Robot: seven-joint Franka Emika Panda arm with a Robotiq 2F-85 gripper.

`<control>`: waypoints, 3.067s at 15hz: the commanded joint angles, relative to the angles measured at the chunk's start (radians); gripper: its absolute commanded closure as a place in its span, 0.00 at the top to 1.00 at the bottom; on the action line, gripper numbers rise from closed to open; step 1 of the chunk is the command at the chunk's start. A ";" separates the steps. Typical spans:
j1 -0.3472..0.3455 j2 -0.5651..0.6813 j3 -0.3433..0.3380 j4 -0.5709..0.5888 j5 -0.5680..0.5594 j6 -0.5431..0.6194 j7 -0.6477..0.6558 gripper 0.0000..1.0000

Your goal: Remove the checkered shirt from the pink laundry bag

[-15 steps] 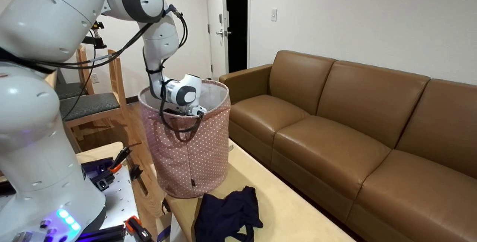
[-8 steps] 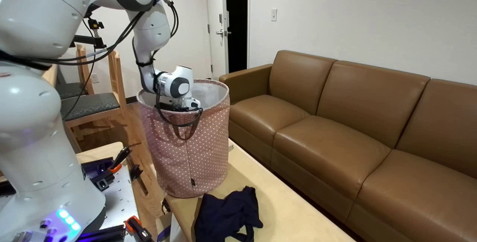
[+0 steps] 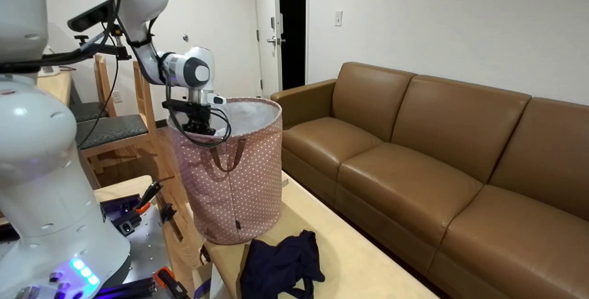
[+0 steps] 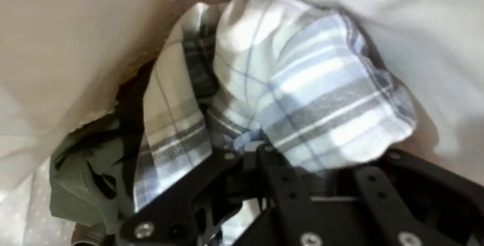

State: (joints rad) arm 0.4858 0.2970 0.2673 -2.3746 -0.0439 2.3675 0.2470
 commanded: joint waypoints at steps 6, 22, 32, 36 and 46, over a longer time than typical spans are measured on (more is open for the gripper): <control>-0.037 -0.111 0.040 -0.041 0.049 -0.030 0.015 0.11; -0.164 -0.426 0.031 -0.025 0.017 -0.211 0.113 0.26; -0.244 -0.751 0.033 -0.046 -0.034 -0.372 0.319 0.11; -0.330 -0.915 0.015 -0.051 -0.066 -0.456 0.353 0.11; -0.446 -0.893 -0.025 -0.049 -0.021 -0.385 0.418 0.11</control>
State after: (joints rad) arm 0.1056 -0.6075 0.2704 -2.4336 -0.0788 1.9505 0.6206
